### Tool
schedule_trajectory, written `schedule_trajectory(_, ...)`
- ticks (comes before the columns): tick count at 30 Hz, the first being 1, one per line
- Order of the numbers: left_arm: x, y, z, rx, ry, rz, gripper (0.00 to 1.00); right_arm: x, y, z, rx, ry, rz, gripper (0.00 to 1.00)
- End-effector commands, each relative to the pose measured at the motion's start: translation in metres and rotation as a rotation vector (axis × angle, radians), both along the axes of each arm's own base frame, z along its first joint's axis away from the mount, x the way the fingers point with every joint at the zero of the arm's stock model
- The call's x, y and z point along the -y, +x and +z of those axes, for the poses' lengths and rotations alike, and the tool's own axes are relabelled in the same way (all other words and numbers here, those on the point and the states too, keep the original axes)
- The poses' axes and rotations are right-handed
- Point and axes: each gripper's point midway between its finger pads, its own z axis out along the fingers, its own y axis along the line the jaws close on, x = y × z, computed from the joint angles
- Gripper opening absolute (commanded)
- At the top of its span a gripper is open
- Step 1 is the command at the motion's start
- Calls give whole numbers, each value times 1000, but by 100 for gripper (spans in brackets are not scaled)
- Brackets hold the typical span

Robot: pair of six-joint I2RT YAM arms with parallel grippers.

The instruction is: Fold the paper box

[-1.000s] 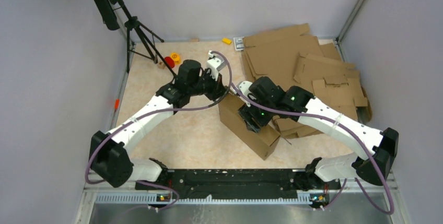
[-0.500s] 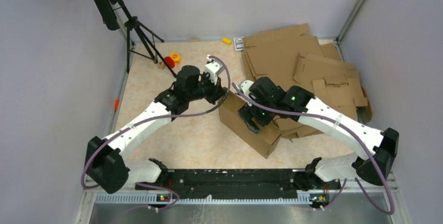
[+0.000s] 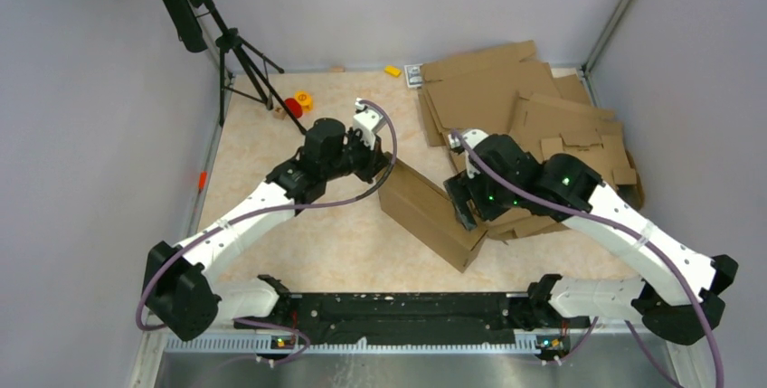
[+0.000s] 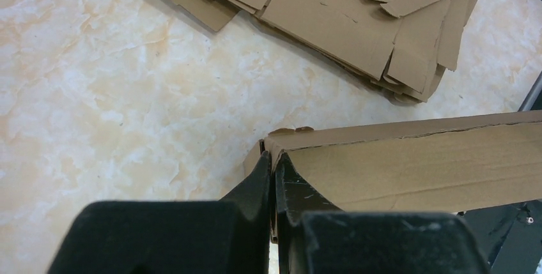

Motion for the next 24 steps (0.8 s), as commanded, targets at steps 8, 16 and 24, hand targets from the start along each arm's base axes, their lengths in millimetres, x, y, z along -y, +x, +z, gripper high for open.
schedule_trajectory(8,-3,-9,-17,-57,56,30,0,58,-42,3,-140,-45,-296,64)
schedule_trajectory(16,-5,-11,-18,-77,79,82,0,60,-46,-11,-168,-61,-320,32)
schedule_trajectory(24,-19,-12,-15,-92,67,203,0,40,-12,-7,-51,13,-367,15)
